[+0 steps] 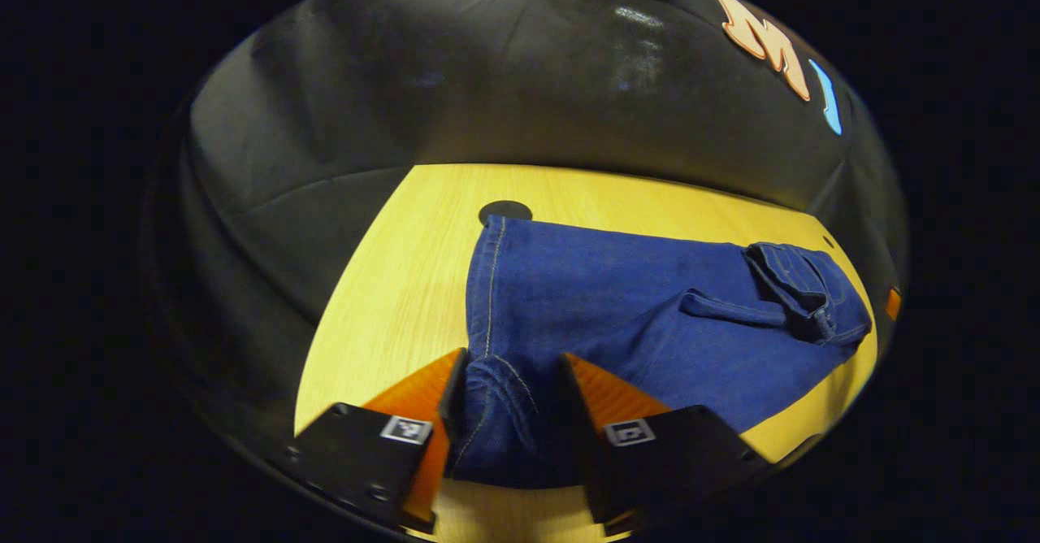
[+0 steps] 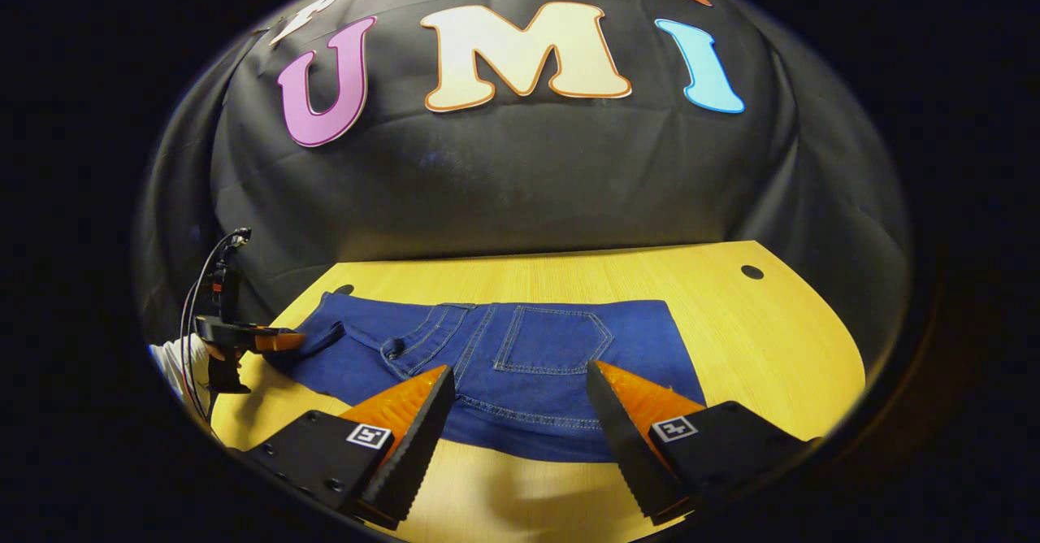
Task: Grasp the waist and the cuffs of the jeans and fold them to make the two legs overlap; first hold the waist and fold one-third of the jeans toward the cuffs, then hold the cuffs and fold the remaining one-third in the same direction to finish folding.
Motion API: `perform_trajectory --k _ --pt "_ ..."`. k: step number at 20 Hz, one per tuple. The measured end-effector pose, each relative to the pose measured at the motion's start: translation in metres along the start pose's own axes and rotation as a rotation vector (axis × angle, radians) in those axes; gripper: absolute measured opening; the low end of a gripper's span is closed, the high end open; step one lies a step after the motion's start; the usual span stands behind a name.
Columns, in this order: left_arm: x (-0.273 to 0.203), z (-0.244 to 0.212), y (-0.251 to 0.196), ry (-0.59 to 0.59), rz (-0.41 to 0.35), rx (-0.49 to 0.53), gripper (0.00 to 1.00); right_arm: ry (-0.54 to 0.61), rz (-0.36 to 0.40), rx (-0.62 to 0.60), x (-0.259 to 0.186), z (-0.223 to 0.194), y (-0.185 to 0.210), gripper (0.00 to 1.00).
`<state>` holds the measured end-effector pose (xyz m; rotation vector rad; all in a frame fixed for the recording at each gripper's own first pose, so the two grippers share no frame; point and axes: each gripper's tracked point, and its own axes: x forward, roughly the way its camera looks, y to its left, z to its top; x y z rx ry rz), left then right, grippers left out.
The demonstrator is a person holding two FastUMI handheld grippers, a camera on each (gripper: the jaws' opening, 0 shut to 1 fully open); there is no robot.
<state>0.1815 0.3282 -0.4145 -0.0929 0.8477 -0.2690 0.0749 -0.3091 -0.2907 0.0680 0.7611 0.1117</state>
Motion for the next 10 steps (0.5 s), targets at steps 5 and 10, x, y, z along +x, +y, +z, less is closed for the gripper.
perform_trajectory --k 5,10 --pt "-0.002 0.002 -0.007 0.025 0.022 0.014 0.04 -0.035 0.02 -0.002 -0.004 0.011 -0.002 0.99" --pt "-0.031 0.028 -0.031 0.025 -0.005 -0.012 0.0 -0.079 0.026 0.008 -0.022 0.029 -0.026 0.99"
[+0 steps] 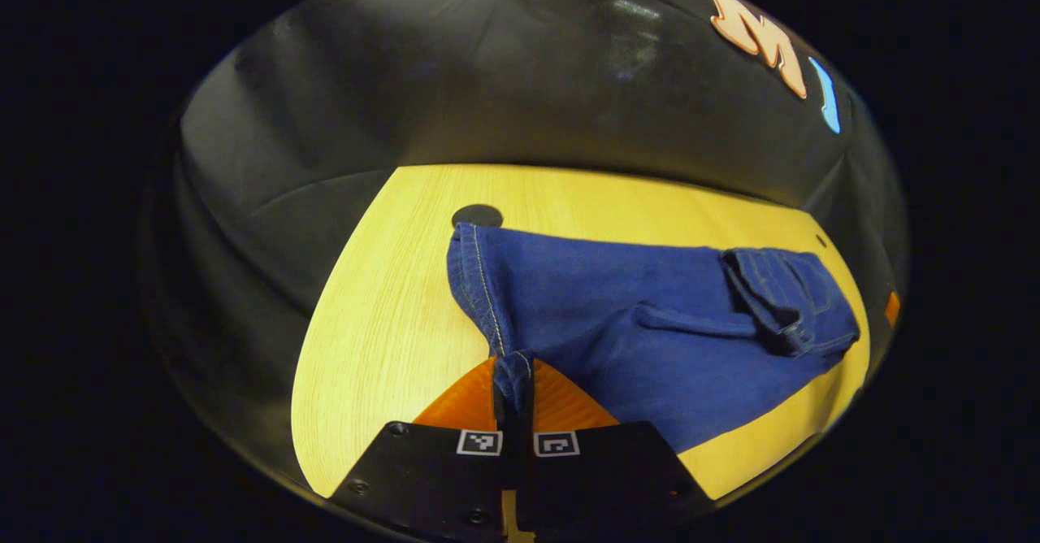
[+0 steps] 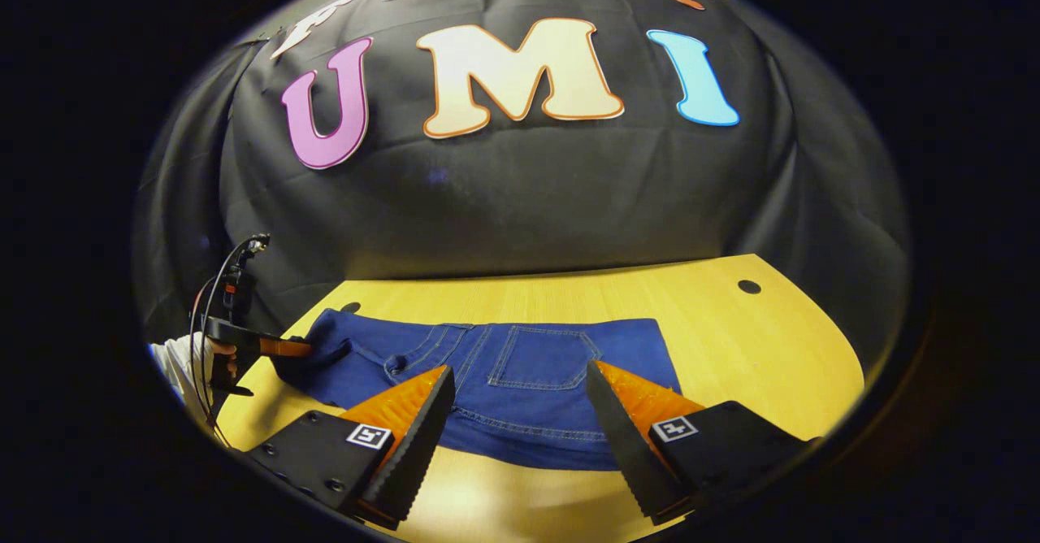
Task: Grasp the waist and the cuffs of the jeans and fold them to make the two legs overlap; first hold the waist and fold one-third of the jeans toward the cuffs, then hold the cuffs and fold the remaining one-third in the same direction to finish folding.
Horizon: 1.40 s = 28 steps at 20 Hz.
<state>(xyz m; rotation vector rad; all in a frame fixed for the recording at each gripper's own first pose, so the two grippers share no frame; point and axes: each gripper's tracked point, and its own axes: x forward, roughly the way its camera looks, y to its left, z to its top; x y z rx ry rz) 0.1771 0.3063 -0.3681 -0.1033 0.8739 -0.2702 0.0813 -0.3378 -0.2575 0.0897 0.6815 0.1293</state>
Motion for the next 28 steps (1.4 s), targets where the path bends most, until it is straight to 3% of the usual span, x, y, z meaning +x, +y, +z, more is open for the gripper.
perform_trajectory --k 5,10,18,23,28 --pt "-0.043 0.057 -0.068 -0.103 -0.099 -0.066 0.0 -0.012 -0.001 0.012 -0.026 0.012 -0.039 1.0" --pt "-0.063 0.082 -0.12 -0.145 -0.12 -0.031 0.0 -0.02 0.012 0.015 -0.053 0.018 -0.073 0.99" --pt "-0.077 0.114 -0.243 -0.192 -0.222 0.004 0.0 -0.032 0.009 0.039 -0.087 0.023 -0.131 1.0" --pt "-0.067 0.113 -0.327 -0.179 -0.297 0.036 0.0 -0.035 -0.016 0.045 -0.102 0.026 -0.173 1.0" --pt "-0.04 0.09 -0.389 -0.119 -0.312 0.066 0.0 -0.027 -0.046 0.037 -0.117 0.024 -0.214 1.0"
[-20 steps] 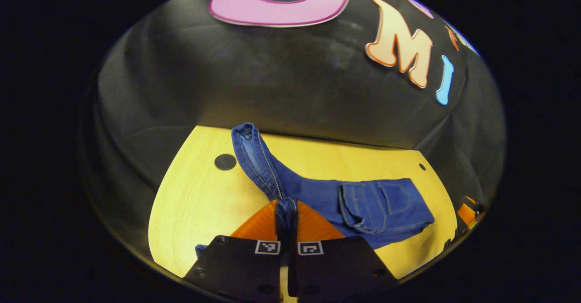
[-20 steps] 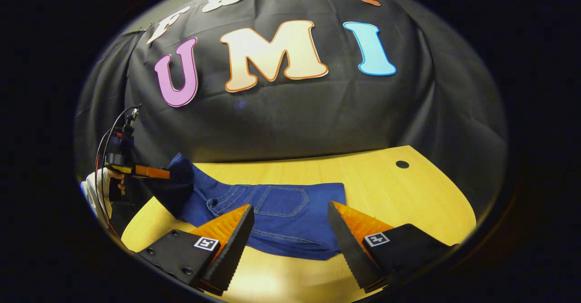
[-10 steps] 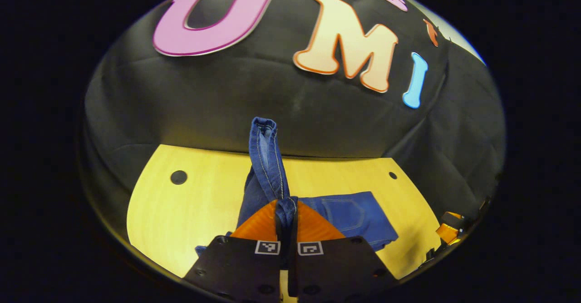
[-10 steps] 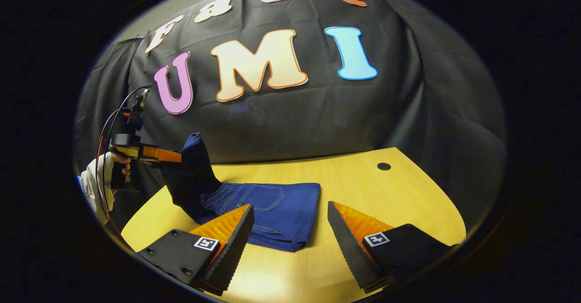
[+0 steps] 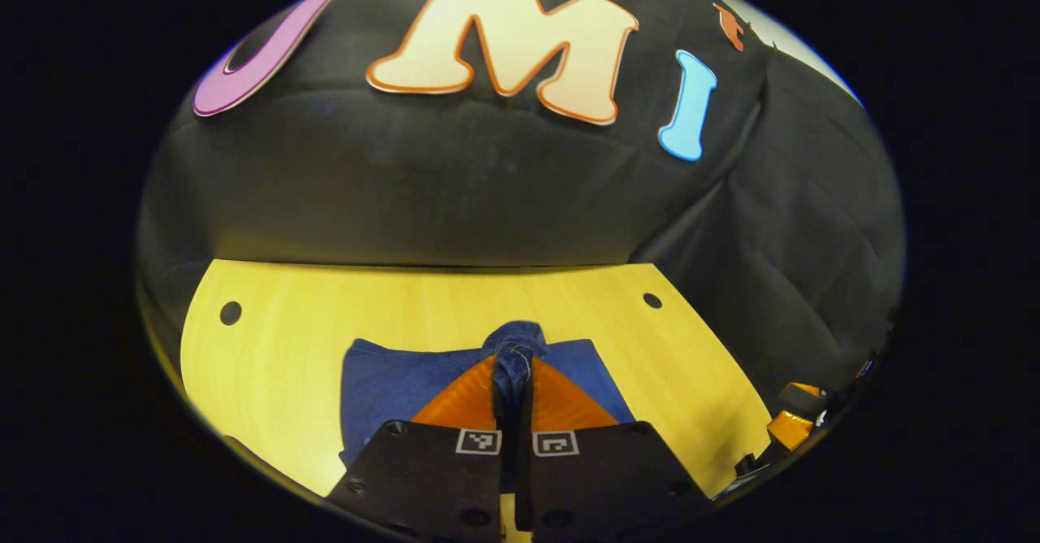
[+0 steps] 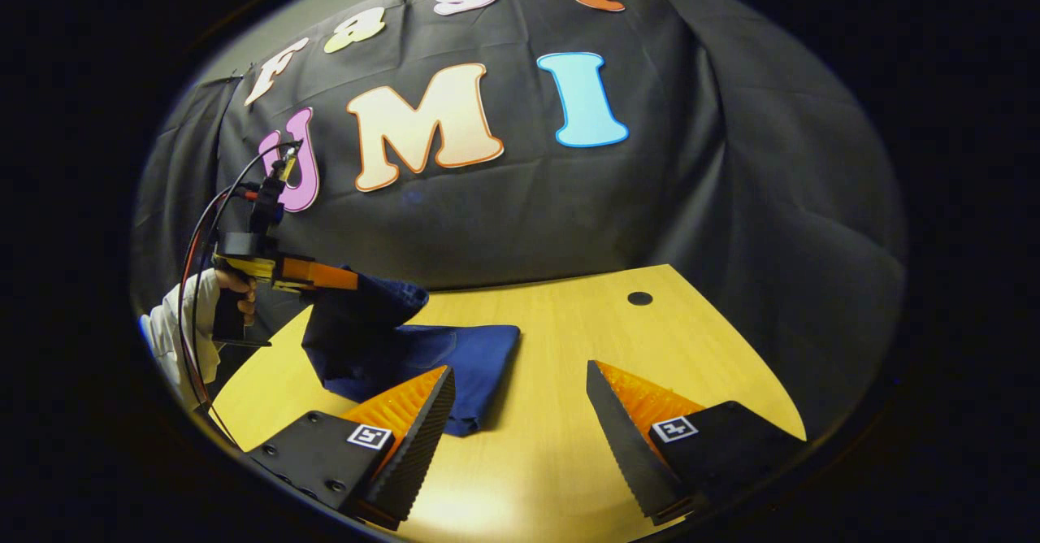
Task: Grasp the waist and the cuffs of the jeans and fold them to make the two legs overlap; first hold the waist and fold one-third of the jeans toward the cuffs, then hold the cuffs and fold the remaining one-third in the same direction to finish folding.
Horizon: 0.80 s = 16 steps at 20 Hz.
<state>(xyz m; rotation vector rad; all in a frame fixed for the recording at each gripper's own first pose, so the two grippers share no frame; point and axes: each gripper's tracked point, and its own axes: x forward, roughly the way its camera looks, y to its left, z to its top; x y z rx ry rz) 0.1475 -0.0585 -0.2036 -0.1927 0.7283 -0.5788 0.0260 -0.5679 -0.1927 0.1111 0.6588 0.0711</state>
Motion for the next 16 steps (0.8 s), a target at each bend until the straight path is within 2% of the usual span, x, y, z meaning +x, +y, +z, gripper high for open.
perform_trajectory --k 7,9,10,12,14,16 --pt "0.05 -0.042 -0.024 0.018 0.087 -0.03 0.0 0.027 -0.019 -0.025 -0.012 -0.009 -0.044 1.0" --pt "0.062 -0.059 -0.036 0.031 0.073 -0.032 0.04 0.035 -0.002 -0.028 -0.014 -0.01 -0.048 1.0" --pt "0.065 -0.064 -0.044 0.035 0.058 -0.038 0.1 0.038 0.015 -0.025 -0.015 -0.01 -0.046 1.0" --pt "0.064 -0.075 -0.057 0.026 0.038 -0.049 0.53 0.028 0.05 -0.022 -0.012 -0.003 -0.036 1.0" --pt "0.048 -0.069 -0.061 -0.025 0.059 -0.029 1.0 -0.009 0.088 -0.022 -0.012 0.012 -0.018 1.0" --pt "0.006 -0.046 -0.067 -0.115 0.07 0.005 0.97 -0.078 0.119 -0.029 -0.016 0.035 0.005 1.0"
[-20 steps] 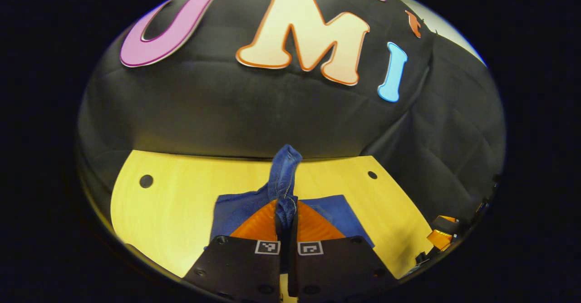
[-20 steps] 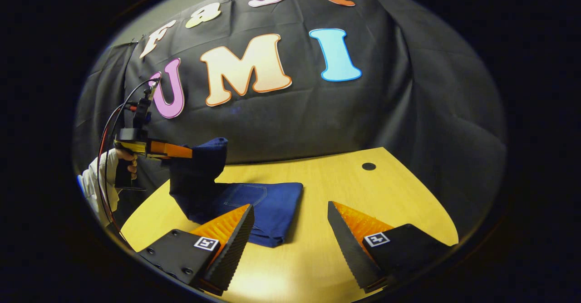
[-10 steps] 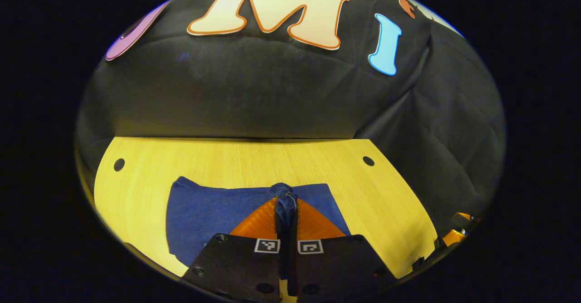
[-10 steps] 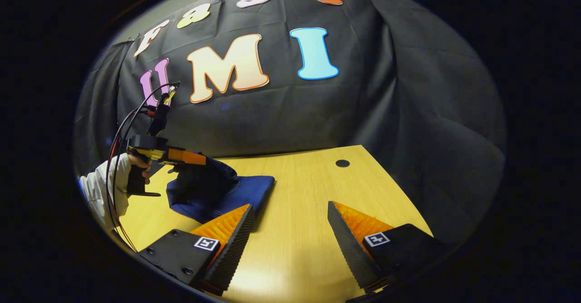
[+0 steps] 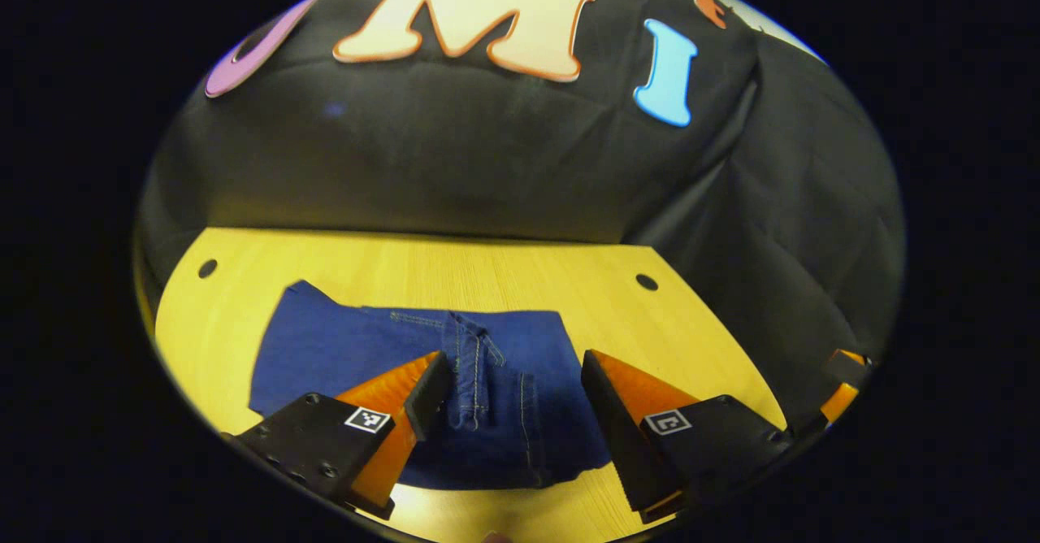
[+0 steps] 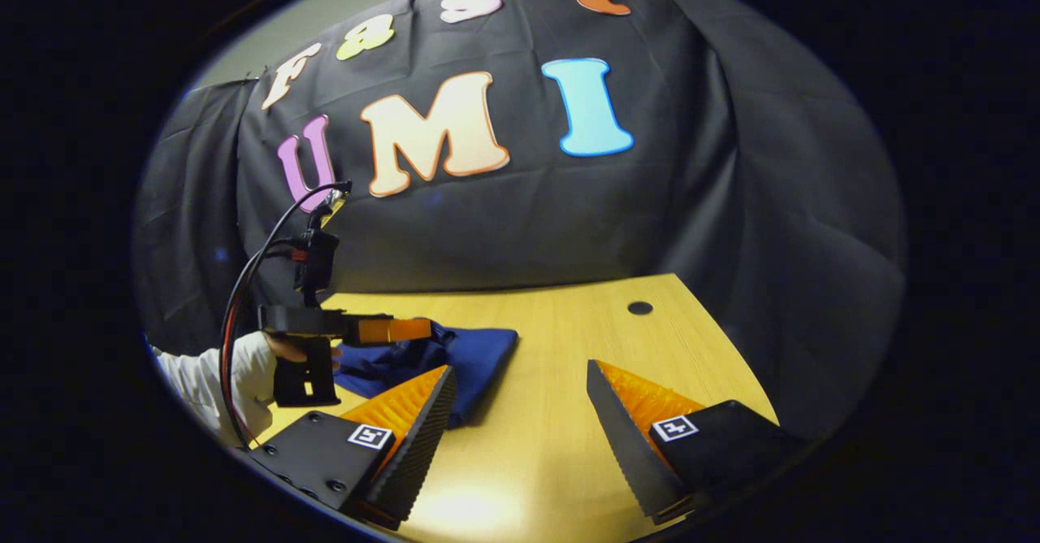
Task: Grasp the waist and the cuffs of the jeans and fold them to make the two legs overlap; first hold the waist and fold one-third of the jeans toward the cuffs, then hold the cuffs and fold the remaining one-third in the same direction to finish folding.
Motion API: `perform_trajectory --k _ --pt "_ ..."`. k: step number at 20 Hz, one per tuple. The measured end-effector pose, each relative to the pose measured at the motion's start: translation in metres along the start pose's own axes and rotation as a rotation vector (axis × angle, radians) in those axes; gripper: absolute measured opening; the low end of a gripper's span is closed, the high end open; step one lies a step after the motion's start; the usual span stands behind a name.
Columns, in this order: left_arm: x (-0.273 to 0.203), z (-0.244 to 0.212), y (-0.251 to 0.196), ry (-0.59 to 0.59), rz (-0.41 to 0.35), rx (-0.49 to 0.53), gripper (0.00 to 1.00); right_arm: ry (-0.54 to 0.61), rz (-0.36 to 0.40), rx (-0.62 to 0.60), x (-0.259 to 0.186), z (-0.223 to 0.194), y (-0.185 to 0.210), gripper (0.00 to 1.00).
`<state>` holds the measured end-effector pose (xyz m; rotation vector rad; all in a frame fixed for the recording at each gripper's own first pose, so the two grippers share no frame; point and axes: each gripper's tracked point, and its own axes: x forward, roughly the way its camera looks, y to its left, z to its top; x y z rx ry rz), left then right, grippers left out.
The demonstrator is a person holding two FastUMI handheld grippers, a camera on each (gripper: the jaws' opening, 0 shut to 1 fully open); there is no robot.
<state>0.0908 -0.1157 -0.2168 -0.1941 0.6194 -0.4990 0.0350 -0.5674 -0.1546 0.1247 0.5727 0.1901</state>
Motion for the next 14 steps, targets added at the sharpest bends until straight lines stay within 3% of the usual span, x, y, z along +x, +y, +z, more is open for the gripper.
perform_trajectory --k 3,6,11,13,14 --pt "-0.071 0.038 0.003 -0.166 0.019 0.081 0.96 -0.147 0.037 -0.011 -0.009 0.043 0.041 0.97" --pt "-0.149 0.065 0.022 -0.3 0.093 0.151 0.96 -0.264 0.086 0.032 -0.032 0.077 0.089 0.99" --pt "-0.266 0.056 0.047 -0.39 0.164 0.144 0.95 -0.382 0.156 0.09 -0.074 0.119 0.156 0.99" --pt "-0.295 0.056 0.056 -0.424 0.177 0.167 0.95 -0.399 0.208 0.105 -0.087 0.121 0.191 0.94" --pt "-0.307 0.055 0.062 -0.429 0.187 0.176 0.94 -0.406 0.216 0.092 -0.093 0.123 0.2 0.97"
